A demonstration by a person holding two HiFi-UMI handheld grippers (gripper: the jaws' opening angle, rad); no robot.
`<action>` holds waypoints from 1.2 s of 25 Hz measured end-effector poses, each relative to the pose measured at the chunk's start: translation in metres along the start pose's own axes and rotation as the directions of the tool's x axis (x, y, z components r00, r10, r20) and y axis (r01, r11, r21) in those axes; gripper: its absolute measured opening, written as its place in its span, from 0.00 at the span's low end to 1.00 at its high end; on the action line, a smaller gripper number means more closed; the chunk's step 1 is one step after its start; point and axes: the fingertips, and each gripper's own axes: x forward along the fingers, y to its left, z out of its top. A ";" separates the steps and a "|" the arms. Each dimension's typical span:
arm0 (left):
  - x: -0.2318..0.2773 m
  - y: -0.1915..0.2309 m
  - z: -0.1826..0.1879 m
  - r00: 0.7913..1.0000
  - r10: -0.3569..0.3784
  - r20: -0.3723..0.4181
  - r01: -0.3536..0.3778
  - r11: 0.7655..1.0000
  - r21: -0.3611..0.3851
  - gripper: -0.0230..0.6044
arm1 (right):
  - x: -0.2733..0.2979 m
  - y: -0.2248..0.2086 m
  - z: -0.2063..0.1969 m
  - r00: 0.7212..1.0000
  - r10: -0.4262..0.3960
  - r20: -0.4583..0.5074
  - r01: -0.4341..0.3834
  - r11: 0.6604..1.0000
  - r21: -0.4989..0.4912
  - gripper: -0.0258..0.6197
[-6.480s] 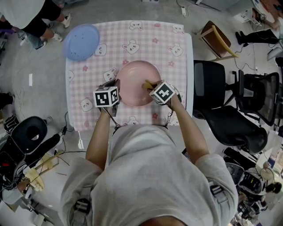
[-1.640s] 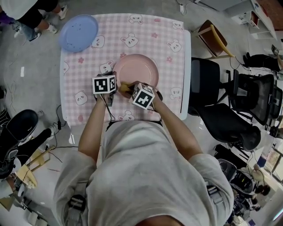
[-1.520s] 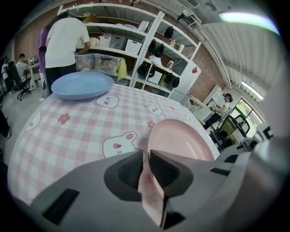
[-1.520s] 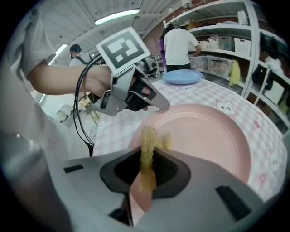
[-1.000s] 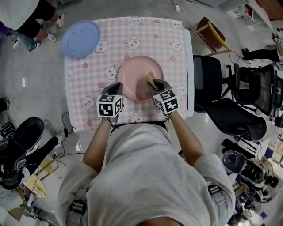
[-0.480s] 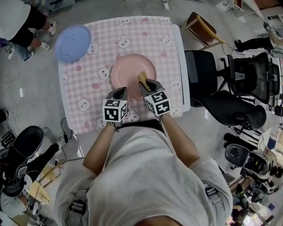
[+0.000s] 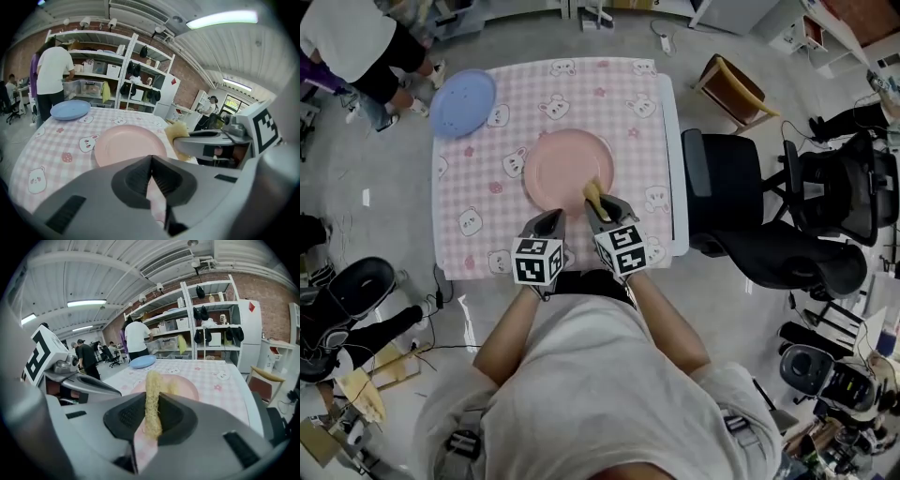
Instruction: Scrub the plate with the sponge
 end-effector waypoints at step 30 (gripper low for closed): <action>-0.219 -0.027 0.199 0.748 -0.049 0.662 -0.120 0.971 0.207 0.05 | -0.150 0.071 0.210 0.833 -0.056 0.551 0.168 0.973 -0.156 0.14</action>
